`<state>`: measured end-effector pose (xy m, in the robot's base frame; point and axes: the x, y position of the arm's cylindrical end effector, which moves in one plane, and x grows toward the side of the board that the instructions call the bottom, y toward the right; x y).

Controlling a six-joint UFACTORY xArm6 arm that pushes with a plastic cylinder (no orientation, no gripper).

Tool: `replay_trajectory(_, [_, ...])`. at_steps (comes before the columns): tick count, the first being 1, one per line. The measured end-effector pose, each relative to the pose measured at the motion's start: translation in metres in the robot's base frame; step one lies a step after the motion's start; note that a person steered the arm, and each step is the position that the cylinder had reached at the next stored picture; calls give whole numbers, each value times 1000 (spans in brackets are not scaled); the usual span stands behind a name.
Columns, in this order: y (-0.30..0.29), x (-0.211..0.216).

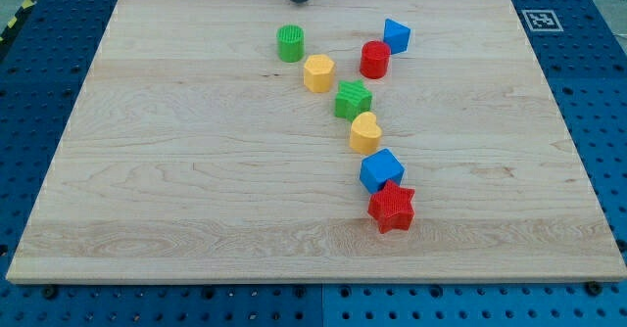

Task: Move the green circle to top left

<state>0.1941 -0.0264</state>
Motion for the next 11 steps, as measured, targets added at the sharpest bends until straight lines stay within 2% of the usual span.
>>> replay_trajectory(4, [0,0])
replay_trajectory(9, [41,116])
replay_trajectory(11, [22,129])
